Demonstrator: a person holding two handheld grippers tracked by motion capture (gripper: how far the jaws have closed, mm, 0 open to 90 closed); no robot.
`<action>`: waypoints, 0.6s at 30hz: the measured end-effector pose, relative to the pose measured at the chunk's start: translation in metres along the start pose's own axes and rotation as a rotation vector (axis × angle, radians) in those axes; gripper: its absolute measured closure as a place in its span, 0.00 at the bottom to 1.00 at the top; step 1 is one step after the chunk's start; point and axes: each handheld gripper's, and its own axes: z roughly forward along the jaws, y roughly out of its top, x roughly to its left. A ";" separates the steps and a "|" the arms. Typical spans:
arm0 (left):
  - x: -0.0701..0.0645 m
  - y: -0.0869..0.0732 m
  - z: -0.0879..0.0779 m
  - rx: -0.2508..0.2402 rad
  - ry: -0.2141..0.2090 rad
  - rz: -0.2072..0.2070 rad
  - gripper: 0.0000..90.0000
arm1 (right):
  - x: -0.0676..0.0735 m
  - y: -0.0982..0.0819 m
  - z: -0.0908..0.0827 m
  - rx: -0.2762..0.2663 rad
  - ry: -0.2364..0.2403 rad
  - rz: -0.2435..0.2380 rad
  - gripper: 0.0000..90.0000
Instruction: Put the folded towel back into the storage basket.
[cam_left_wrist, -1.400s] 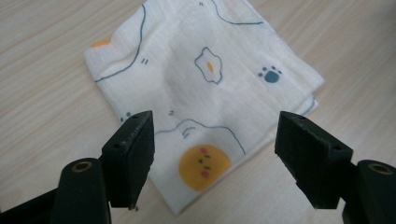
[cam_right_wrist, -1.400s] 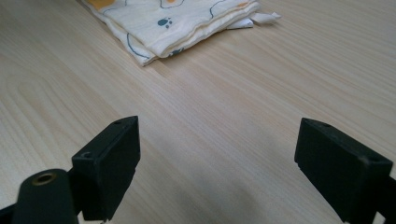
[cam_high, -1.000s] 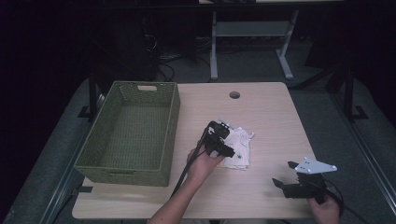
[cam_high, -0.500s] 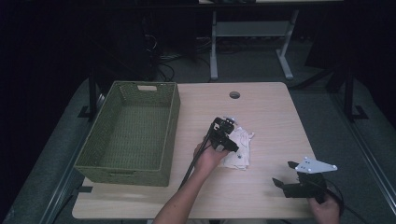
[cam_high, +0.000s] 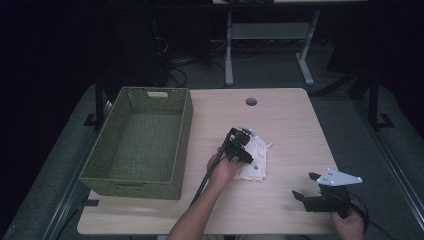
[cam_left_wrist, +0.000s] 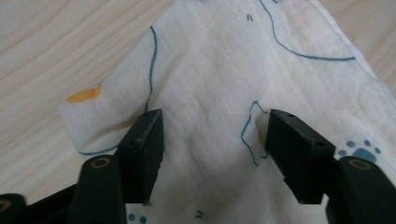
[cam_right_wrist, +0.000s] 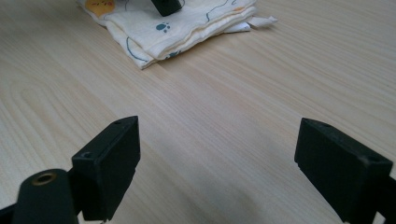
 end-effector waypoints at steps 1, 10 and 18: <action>0.000 0.000 0.000 -0.003 0.002 0.001 0.46 | 0.001 0.000 0.000 -0.001 -0.001 -0.003 0.15; -0.002 -0.002 -0.002 -0.012 0.009 -0.005 0.56 | 0.003 0.002 0.000 -0.003 0.005 -0.006 0.15; 0.001 -0.004 -0.003 -0.023 0.010 -0.009 0.67 | 0.004 0.002 0.000 -0.007 0.004 -0.008 0.15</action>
